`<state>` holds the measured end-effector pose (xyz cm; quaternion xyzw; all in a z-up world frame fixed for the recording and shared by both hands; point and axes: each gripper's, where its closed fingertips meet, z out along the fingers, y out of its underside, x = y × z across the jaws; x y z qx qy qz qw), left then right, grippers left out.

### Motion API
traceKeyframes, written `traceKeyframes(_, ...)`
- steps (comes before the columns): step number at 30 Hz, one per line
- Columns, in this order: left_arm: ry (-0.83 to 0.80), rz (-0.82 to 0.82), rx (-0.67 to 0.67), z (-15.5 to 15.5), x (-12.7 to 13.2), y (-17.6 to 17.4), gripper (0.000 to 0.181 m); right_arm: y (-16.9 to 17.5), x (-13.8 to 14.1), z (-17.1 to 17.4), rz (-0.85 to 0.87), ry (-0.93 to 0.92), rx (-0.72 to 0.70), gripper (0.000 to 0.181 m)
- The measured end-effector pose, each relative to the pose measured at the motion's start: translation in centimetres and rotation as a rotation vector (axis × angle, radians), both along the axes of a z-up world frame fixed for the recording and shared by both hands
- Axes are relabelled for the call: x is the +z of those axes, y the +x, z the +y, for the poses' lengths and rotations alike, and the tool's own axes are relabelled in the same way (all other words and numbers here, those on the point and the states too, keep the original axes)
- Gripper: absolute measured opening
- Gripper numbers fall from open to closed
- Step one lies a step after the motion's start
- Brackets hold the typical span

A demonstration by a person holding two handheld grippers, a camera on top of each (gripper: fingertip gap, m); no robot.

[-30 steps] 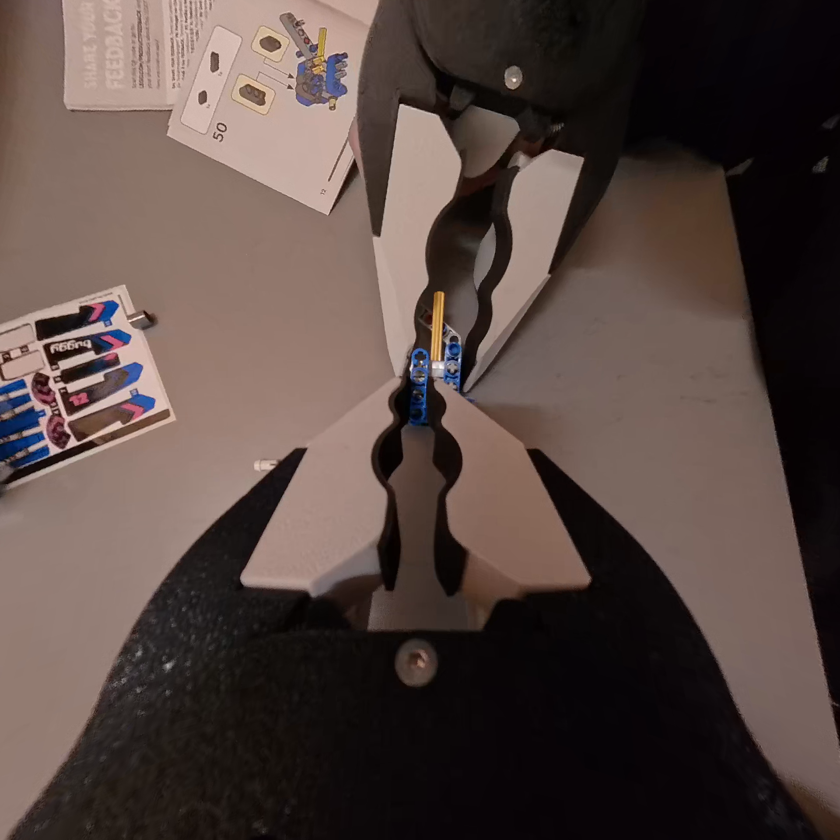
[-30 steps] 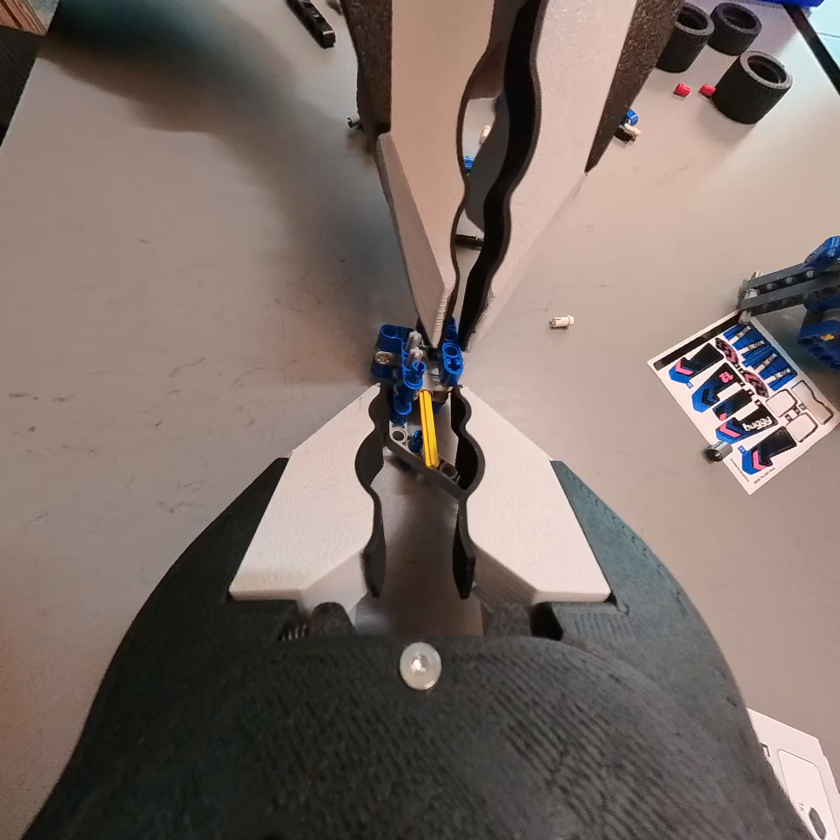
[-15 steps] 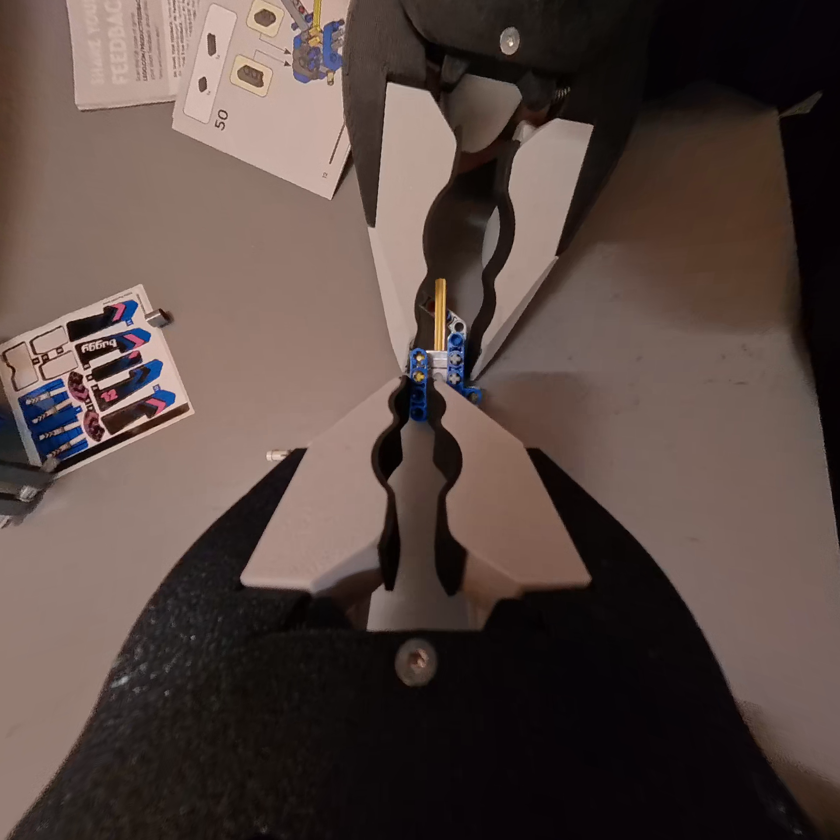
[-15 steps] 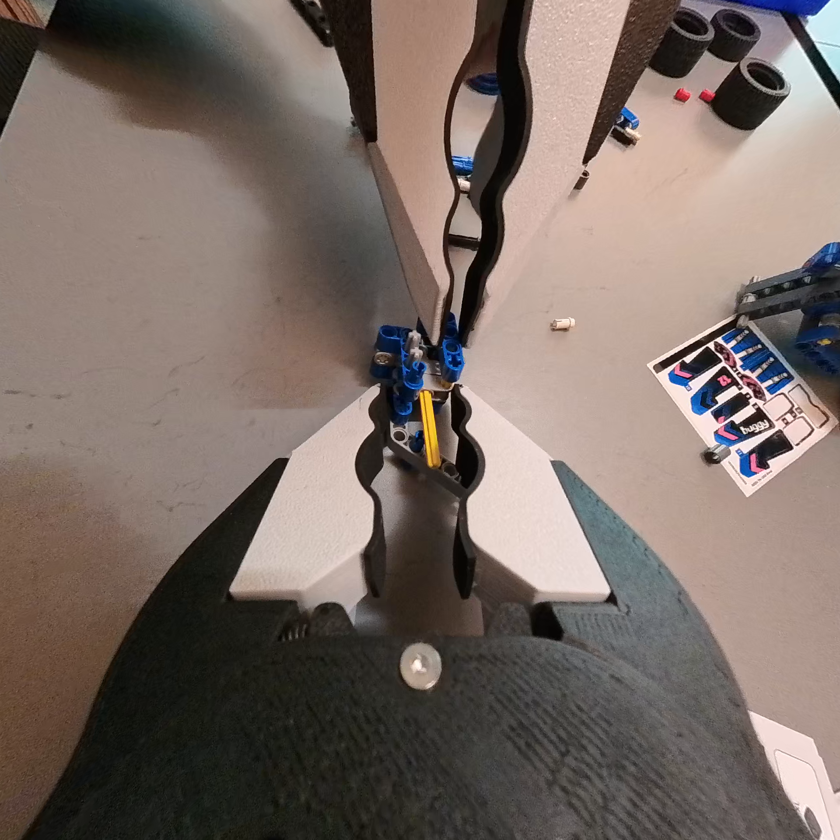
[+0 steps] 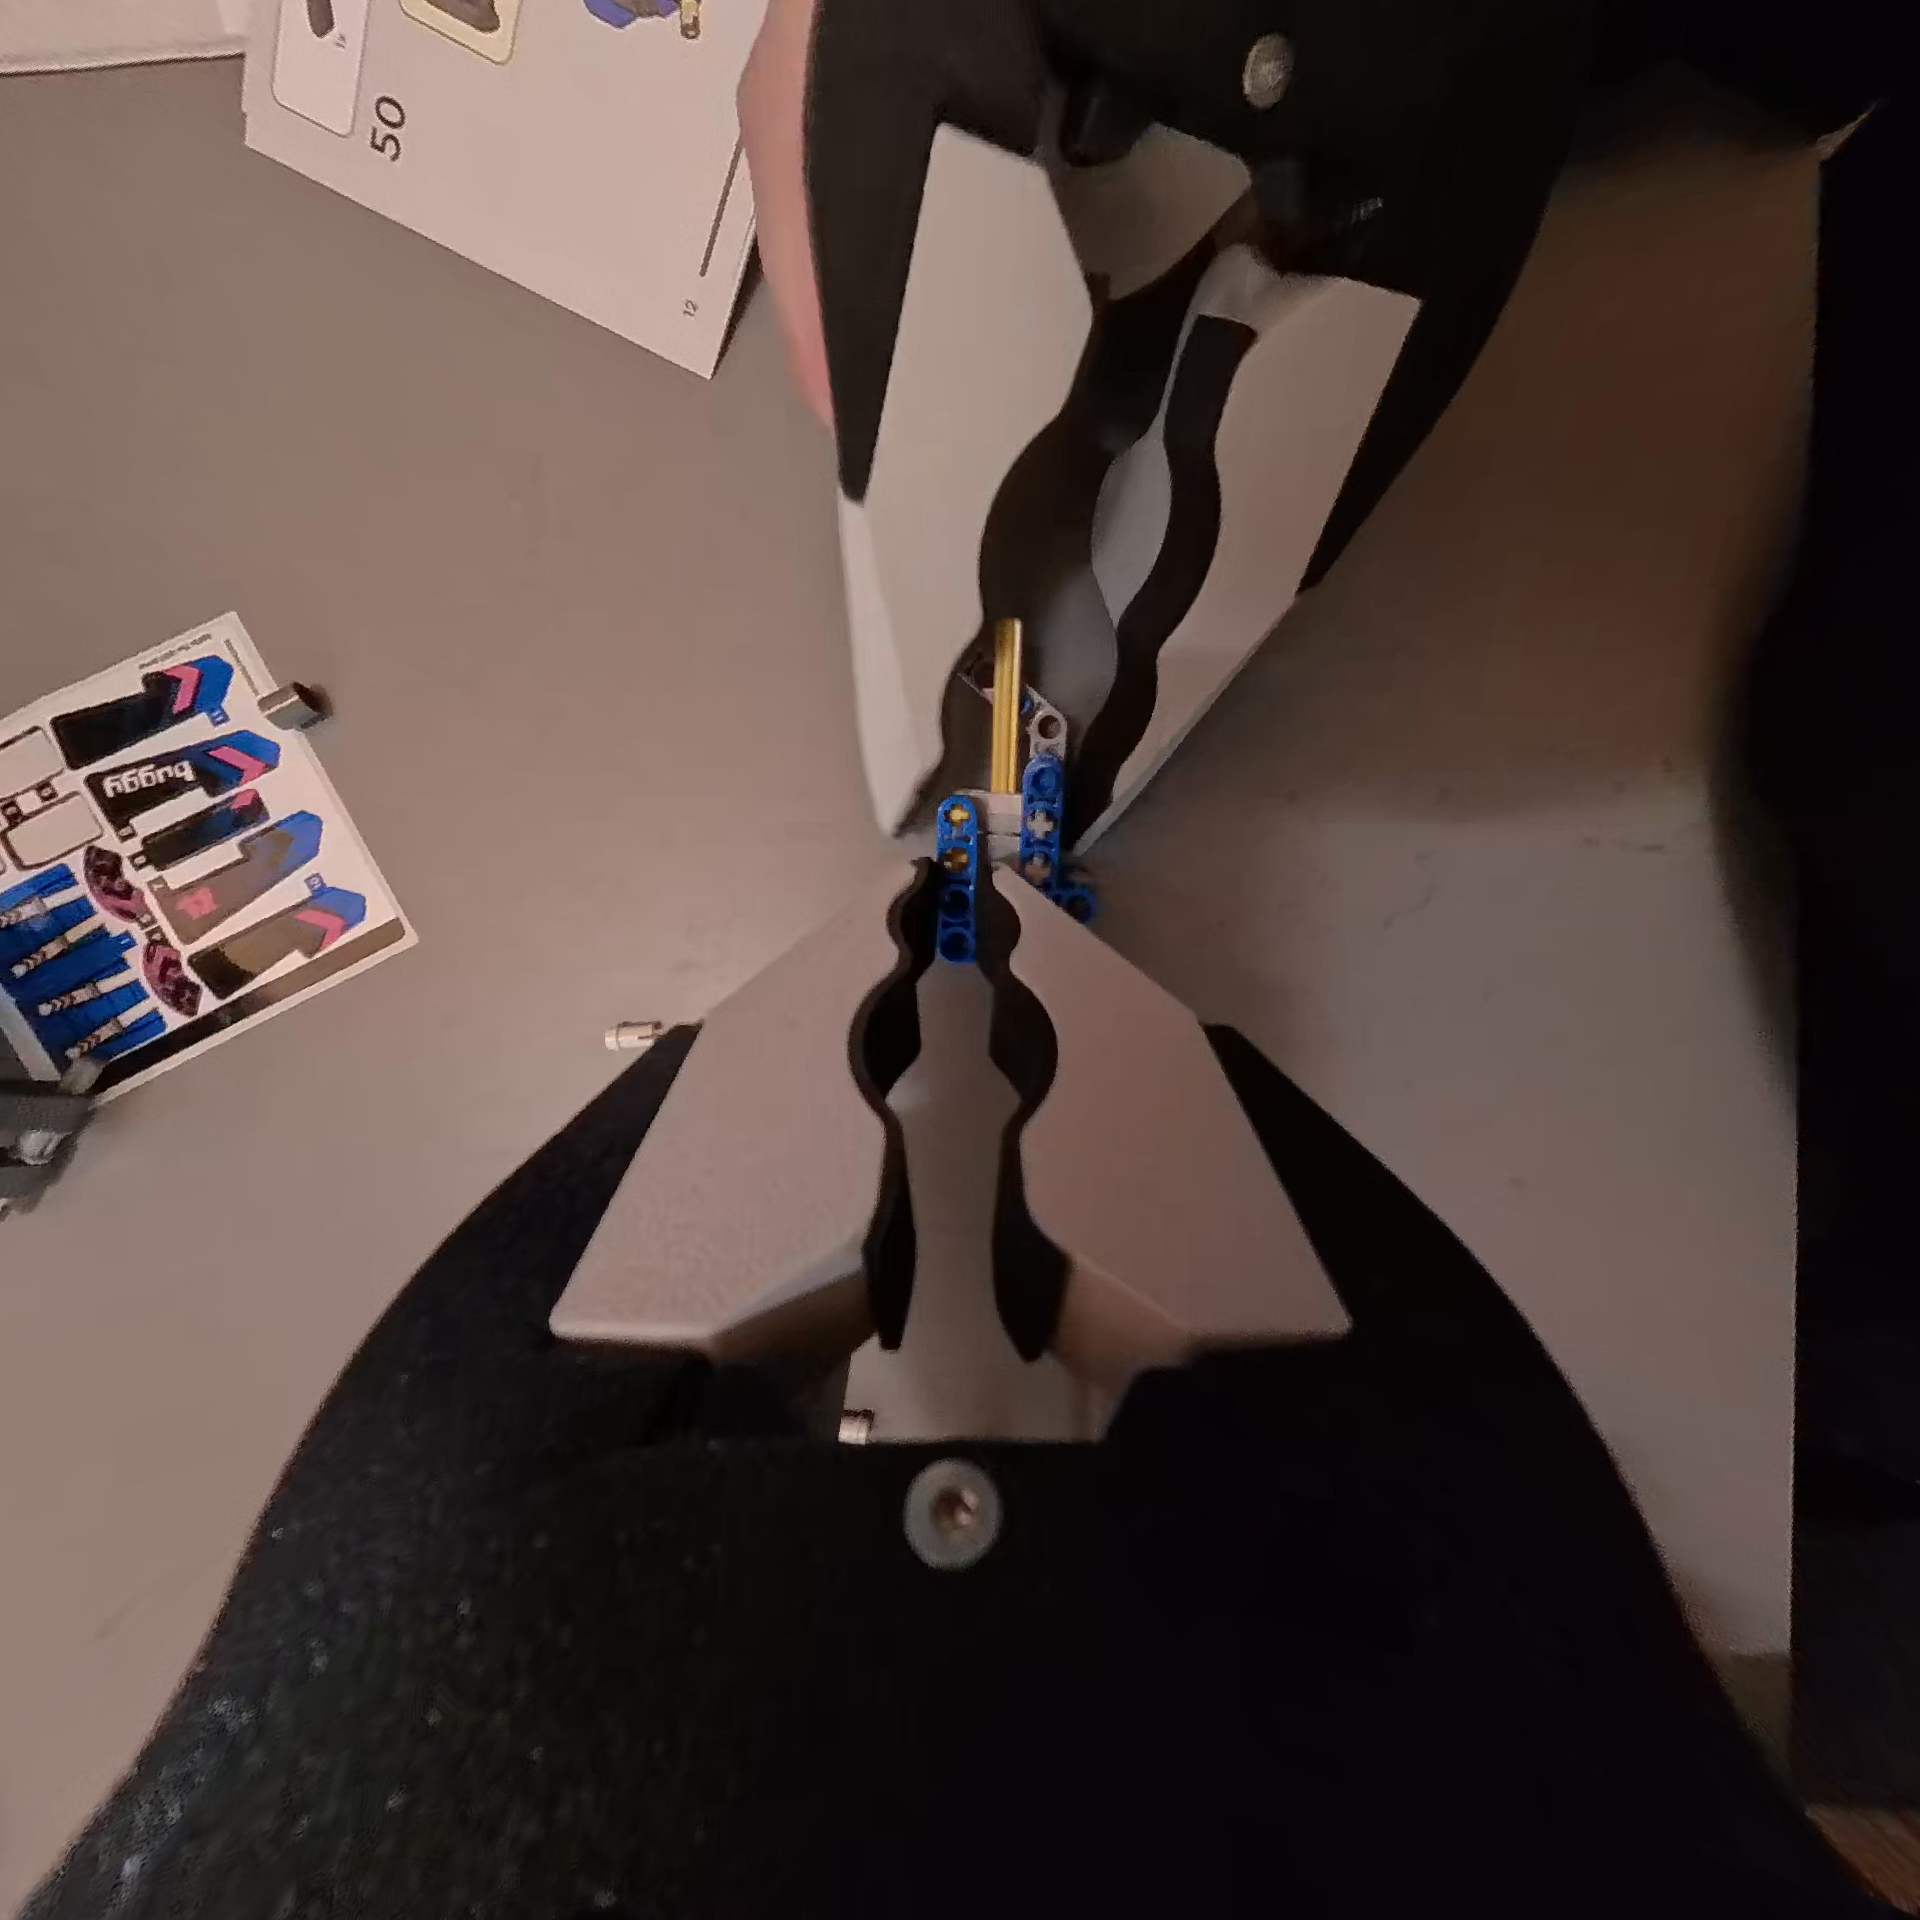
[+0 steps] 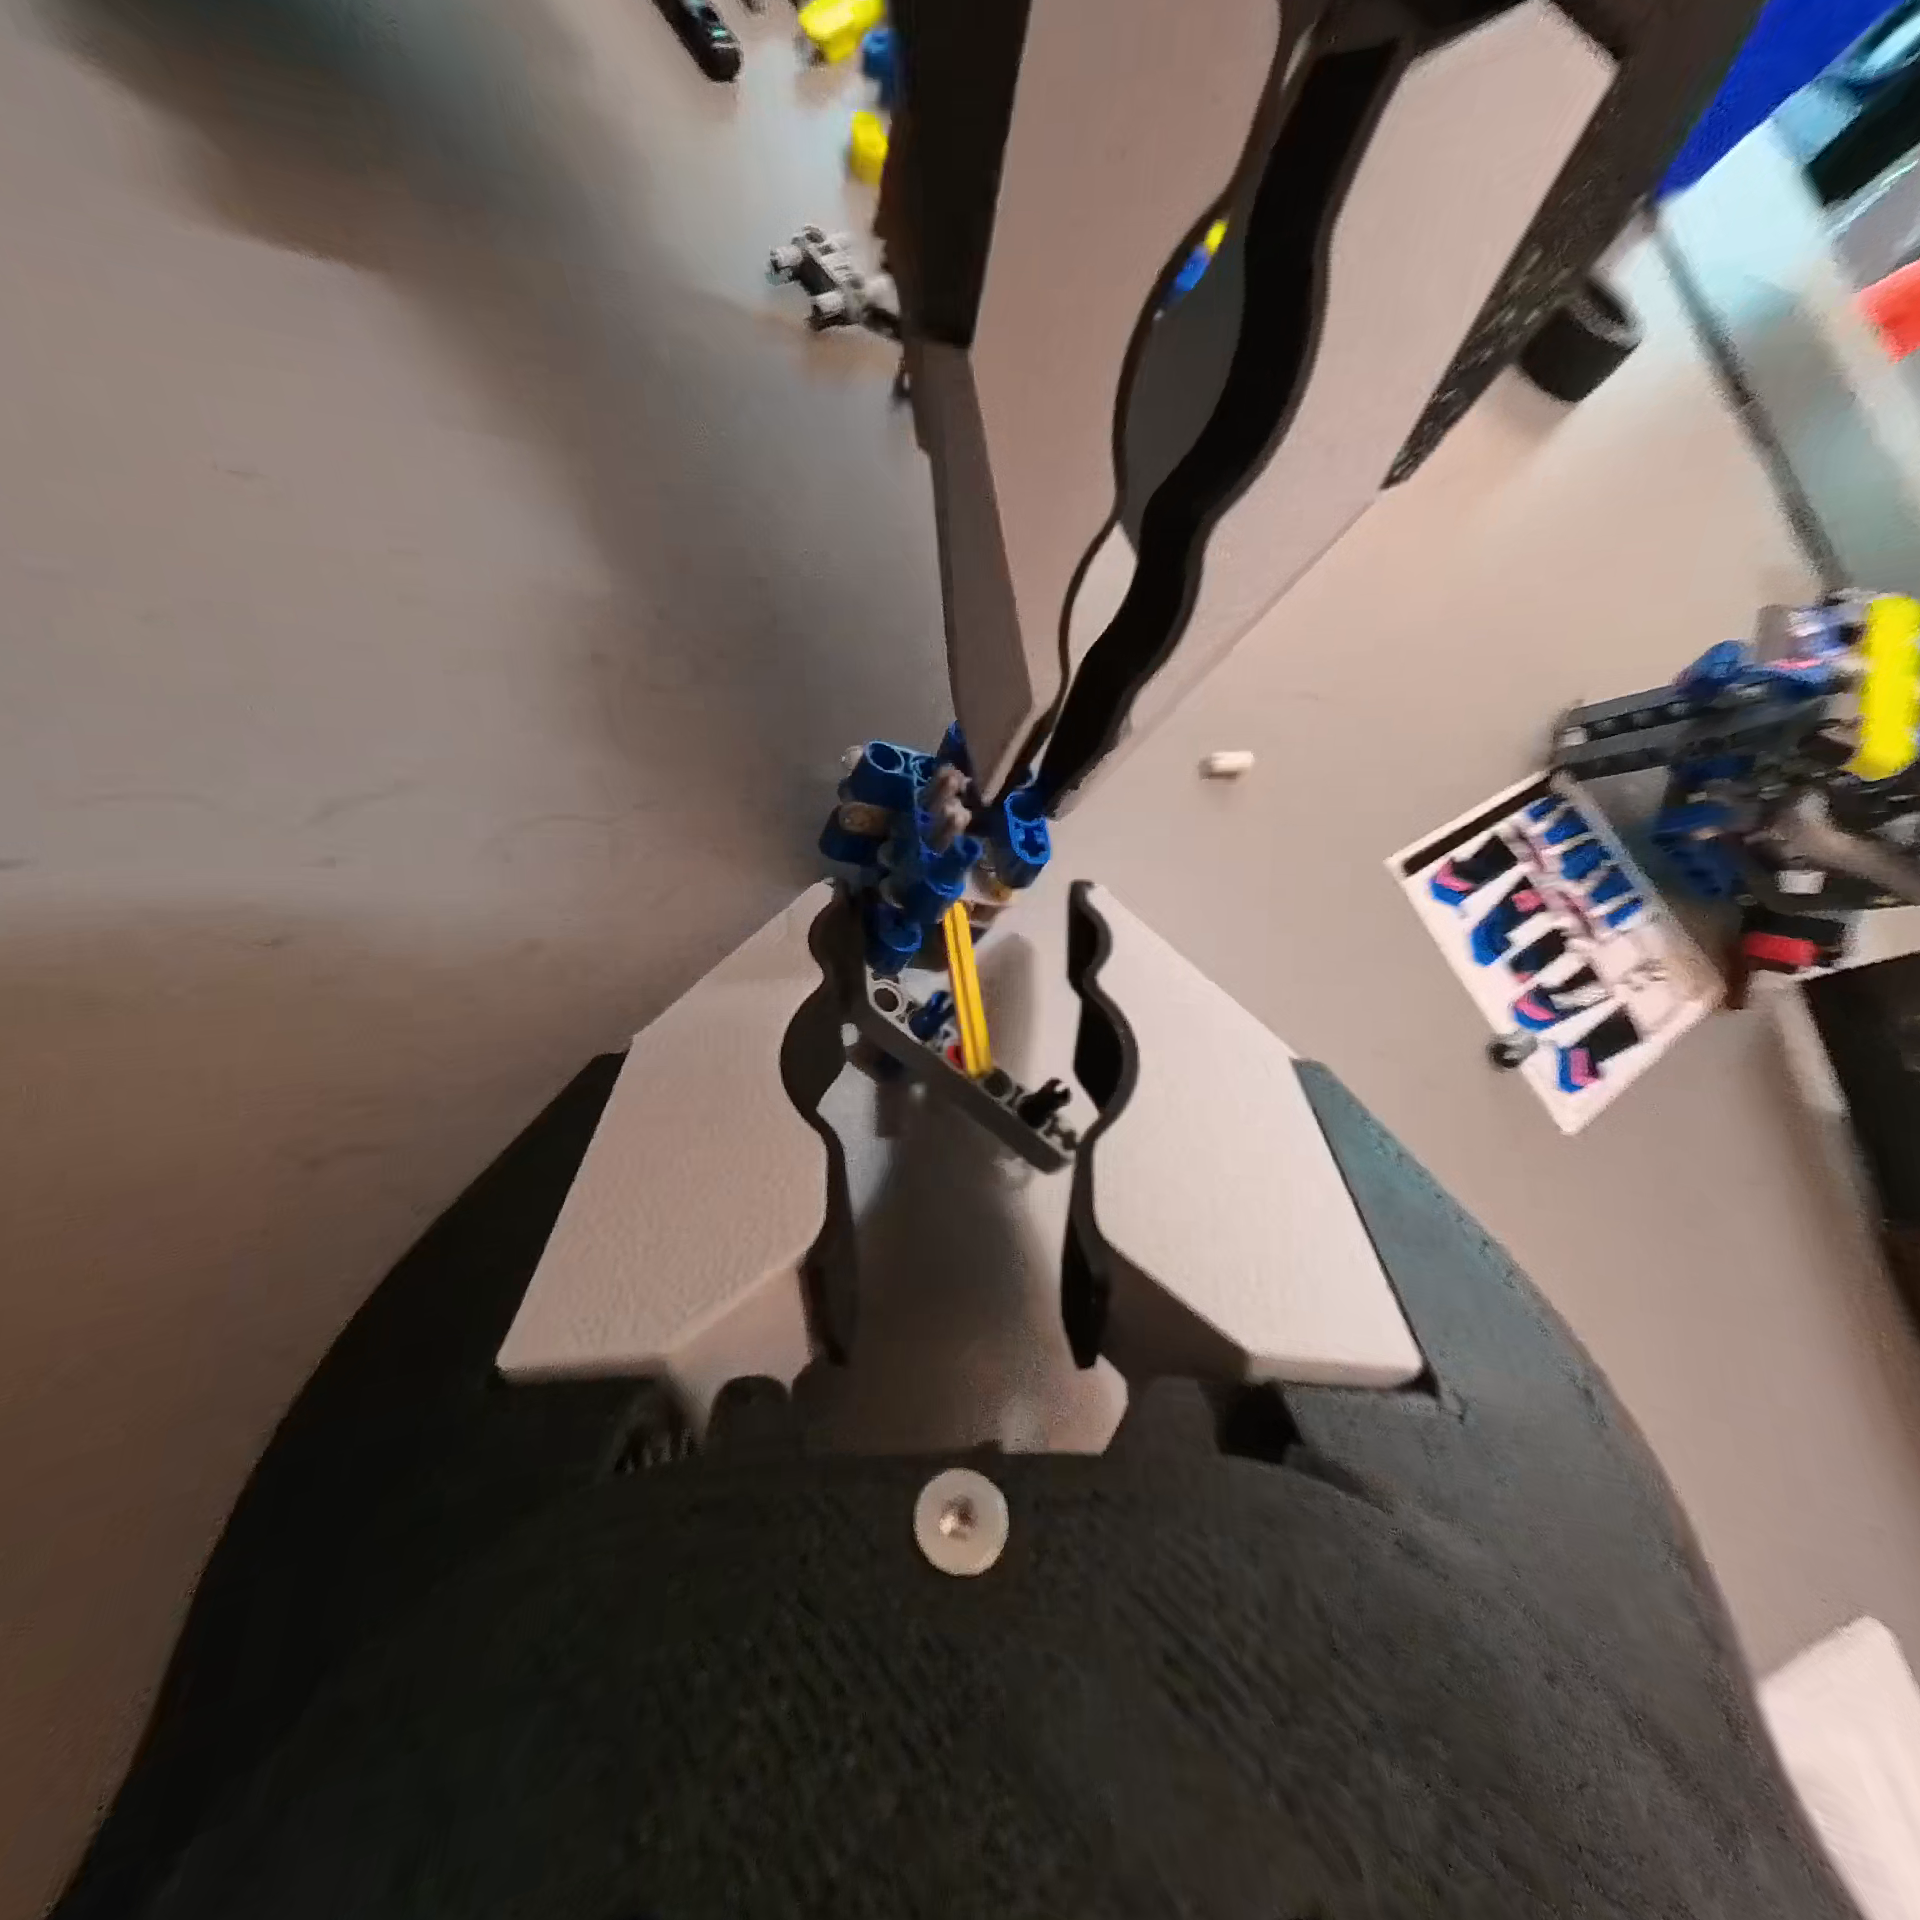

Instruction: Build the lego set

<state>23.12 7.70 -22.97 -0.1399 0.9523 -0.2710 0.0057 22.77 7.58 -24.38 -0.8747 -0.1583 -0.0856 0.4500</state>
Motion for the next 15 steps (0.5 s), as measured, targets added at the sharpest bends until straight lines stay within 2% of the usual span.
traceKeyframes(5, -0.008, 0.010, 0.007, -0.2, 0.0, 0.0, 0.004, 0.1, 0.9, -0.1, -0.165, 0.092, 0.025, 0.050)
traceKeyframes(7, 0.000, 0.010, 0.001, -0.3, 0.0, -0.1, 0.004, -0.2, 1.2, 0.0, -0.248, 0.141, 0.061, 0.049)
traceKeyframes(11, 0.018, 0.004, -0.011, -0.3, -0.1, 0.0, 0.004, -1.1, 1.2, -0.2, -0.383, 0.183, 0.140, 0.034)
traceKeyframes(15, 0.025, -0.018, -0.036, -0.3, -0.1, -0.1, 0.004, -1.1, 1.2, -0.2, -0.450, 0.180, 0.135, 0.035)
